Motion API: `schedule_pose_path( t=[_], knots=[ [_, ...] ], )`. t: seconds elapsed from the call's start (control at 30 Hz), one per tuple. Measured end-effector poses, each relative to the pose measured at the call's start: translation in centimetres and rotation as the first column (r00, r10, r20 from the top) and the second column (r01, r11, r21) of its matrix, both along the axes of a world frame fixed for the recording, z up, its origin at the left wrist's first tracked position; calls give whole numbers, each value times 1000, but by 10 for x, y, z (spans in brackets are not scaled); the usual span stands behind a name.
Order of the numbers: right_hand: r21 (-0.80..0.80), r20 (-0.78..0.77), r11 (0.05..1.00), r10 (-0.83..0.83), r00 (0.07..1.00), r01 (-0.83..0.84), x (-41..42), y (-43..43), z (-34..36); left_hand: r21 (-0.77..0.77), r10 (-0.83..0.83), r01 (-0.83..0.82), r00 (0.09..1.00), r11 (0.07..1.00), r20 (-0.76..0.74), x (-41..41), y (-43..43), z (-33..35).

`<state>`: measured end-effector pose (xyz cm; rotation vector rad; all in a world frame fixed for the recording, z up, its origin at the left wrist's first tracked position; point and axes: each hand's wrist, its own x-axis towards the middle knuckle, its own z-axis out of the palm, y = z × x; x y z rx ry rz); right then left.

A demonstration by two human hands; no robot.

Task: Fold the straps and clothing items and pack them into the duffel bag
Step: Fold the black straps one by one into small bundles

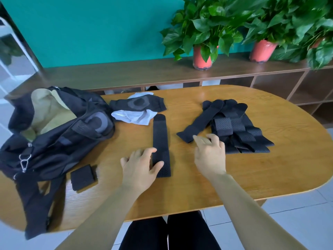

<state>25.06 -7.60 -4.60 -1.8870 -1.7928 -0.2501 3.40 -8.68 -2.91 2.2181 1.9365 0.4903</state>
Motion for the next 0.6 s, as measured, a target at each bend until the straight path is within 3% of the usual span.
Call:
schedule_pose_path(
  t=[0.07, 0.13, 0.23, 0.3, 0.5, 0.6],
  knots=[
    [-36, 79, 999, 23, 997, -21, -15, 10, 6, 31, -27, 28, 998, 999, -49, 1, 3, 3],
    [-240, 131, 970, 14, 991, 18, -22, 20, 14, -7, -128, 127, 987, 992, -96, 4, 8, 4],
    [-570, 126, 819, 9, 992, 65, -18, 33, 14, -159, -295, 271, 943, 949, -156, 7, 14, 0],
    [-677, 87, 735, 25, 996, 41, -10, 35, 12, -231, -348, 305, 921, 924, -175, 11, 14, -3],
    [-650, 21, 756, 114, 993, -73, 36, 18, 6, -238, -373, 317, 895, 918, -244, 30, 2, -9],
    [-622, -89, 766, 135, 987, -161, 60, 9, 6, -243, -368, 308, 893, 920, -258, 36, 0, -10]
  ],
)
